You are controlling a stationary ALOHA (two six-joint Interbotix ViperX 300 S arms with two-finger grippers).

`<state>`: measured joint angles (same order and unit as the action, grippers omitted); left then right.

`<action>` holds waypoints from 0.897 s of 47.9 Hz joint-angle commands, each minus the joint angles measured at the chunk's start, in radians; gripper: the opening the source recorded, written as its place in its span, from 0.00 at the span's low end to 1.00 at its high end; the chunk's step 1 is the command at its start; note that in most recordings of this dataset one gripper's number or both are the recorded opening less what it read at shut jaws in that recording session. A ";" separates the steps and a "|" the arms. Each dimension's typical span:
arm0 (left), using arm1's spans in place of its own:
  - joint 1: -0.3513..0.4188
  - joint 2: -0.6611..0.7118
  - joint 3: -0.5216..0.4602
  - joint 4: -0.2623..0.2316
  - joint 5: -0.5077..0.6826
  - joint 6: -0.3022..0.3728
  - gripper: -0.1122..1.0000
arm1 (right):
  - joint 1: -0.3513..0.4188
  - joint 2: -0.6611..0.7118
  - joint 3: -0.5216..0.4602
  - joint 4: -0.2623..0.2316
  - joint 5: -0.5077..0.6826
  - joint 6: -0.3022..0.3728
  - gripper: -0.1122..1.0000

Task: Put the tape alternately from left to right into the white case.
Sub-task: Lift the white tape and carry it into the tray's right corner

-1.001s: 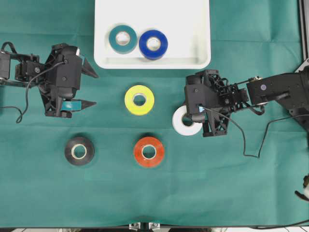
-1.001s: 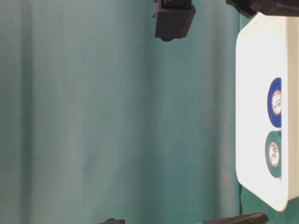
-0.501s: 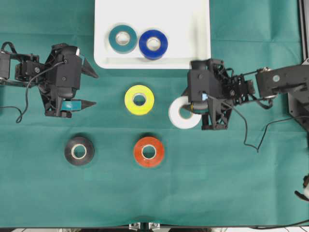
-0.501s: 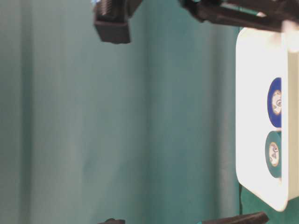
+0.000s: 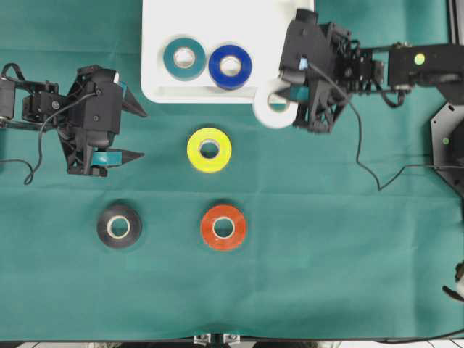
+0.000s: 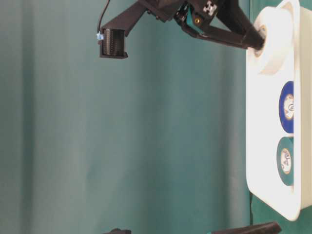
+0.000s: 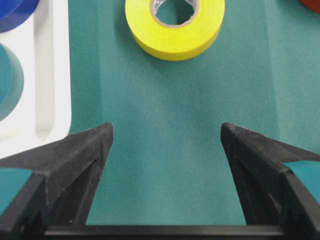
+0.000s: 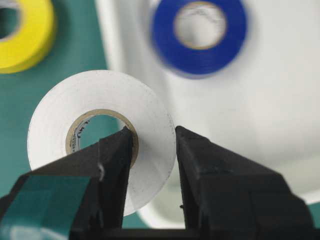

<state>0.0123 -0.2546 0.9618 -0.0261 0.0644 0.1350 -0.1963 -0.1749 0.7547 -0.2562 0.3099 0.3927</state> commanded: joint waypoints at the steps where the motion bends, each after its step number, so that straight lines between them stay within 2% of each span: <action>1: -0.003 -0.014 0.006 -0.002 -0.008 0.000 0.84 | -0.041 -0.018 -0.025 -0.029 -0.014 0.000 0.34; 17: -0.003 -0.009 0.005 -0.002 -0.009 -0.002 0.84 | -0.169 0.029 -0.026 -0.127 -0.092 0.003 0.34; 28: -0.003 -0.008 0.008 0.000 -0.011 -0.002 0.83 | -0.247 0.080 -0.049 -0.132 -0.164 0.005 0.34; 43: -0.003 -0.006 0.008 -0.002 -0.026 -0.002 0.84 | -0.302 0.161 -0.091 -0.132 -0.167 0.005 0.34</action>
<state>0.0123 -0.2546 0.9618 -0.0245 0.0491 0.1350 -0.4878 -0.0153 0.6949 -0.3866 0.1519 0.3958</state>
